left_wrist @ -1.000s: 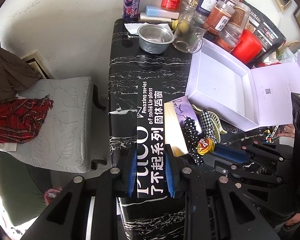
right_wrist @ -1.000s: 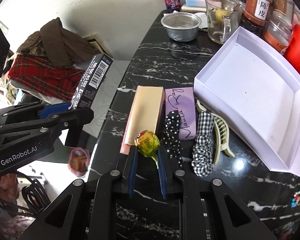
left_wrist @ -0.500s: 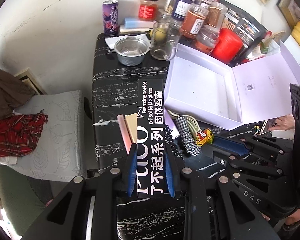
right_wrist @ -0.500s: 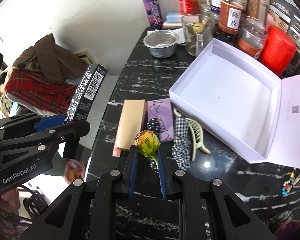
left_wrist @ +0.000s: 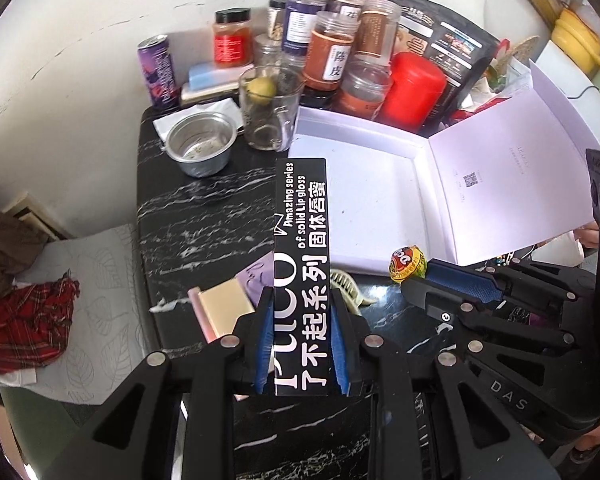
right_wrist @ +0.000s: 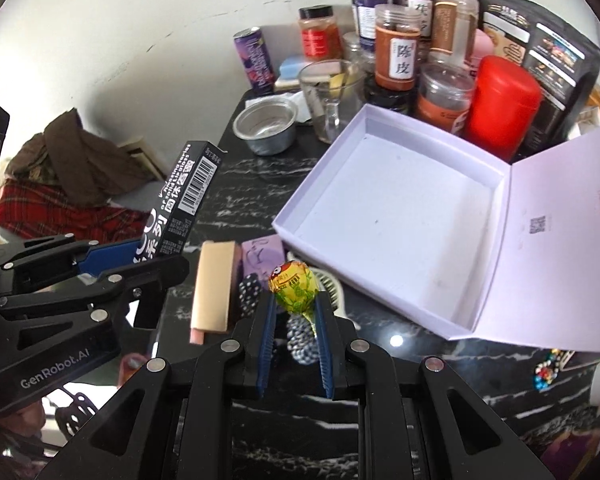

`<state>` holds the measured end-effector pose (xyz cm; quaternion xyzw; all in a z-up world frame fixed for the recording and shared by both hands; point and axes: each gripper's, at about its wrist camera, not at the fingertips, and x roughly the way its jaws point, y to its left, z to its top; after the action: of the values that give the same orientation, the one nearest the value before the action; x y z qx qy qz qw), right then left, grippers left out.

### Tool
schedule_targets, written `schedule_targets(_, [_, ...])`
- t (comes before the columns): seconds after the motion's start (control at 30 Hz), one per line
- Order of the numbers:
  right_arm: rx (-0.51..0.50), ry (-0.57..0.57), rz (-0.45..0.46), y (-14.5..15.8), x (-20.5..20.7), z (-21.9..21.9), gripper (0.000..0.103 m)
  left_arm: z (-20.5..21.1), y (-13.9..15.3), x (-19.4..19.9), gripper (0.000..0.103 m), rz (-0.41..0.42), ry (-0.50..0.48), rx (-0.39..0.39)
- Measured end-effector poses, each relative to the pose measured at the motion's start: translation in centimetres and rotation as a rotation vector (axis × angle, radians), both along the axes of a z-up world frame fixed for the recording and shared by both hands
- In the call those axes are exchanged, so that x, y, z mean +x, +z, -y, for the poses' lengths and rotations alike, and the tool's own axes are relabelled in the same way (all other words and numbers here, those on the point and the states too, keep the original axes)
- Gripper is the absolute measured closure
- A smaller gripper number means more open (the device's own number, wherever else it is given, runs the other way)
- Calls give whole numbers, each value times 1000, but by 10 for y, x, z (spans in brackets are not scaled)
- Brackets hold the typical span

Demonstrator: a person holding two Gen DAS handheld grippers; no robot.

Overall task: Organize rigid objects
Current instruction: 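Carry the PUCO box and lollipop over the open white box with both tools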

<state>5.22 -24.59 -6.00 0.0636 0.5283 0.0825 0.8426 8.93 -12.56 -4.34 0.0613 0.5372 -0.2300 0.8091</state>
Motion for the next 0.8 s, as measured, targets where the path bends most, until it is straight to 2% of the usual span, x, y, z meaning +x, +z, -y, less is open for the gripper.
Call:
schedule_targets(0.57, [-22,-159,41,4,51,72,83,81,-11,61,78,21,-136,-5])
schedule_targets(0.8, [-29,-217,47,-1,78,100,83,106,-27,93,78,2,-149,-18])
